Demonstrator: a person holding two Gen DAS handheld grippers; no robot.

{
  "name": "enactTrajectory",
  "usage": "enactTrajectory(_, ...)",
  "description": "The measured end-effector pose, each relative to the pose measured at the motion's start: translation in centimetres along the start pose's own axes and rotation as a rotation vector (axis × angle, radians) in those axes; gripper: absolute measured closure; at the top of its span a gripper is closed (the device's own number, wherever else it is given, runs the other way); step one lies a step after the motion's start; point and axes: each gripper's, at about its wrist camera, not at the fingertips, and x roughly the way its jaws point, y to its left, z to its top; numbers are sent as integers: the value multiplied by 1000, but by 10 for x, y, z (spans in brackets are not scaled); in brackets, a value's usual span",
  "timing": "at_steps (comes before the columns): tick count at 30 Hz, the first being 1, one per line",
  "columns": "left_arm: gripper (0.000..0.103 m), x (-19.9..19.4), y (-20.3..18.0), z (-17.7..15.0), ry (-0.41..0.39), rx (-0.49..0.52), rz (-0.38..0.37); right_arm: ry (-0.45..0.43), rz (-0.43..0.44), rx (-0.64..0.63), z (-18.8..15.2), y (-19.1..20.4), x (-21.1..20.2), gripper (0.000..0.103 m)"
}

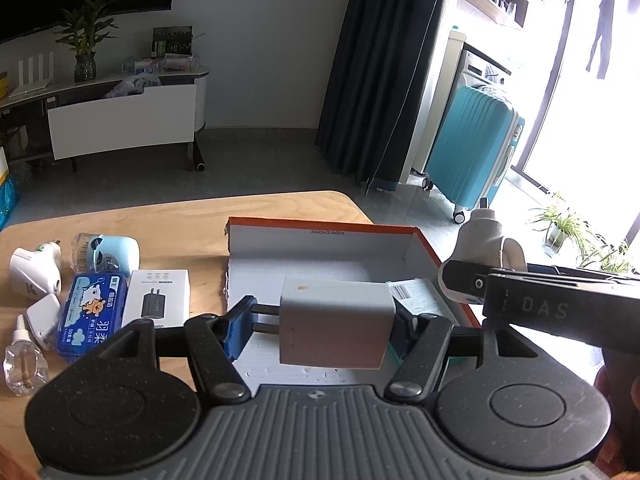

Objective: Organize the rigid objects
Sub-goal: 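Carry the white square adapter and round white plug with both tools over the tray, then open the right tool to drop the round plug while the left tool lowers its adapter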

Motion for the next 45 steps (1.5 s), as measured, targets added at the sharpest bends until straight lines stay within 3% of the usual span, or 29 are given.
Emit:
enactTrajectory(31, 36, 19, -2, -5, 49, 10, -1, 93, -12, -12, 10, -4, 65, 36)
enactTrajectory(36, 36, 23, -4, -7, 62, 17, 1, 48, 16, 37, 15, -13, 73, 31)
enactTrajectory(45, 36, 30, -10, -12, 78, 28, -12, -19, -6, 48, 14, -29, 38, 31)
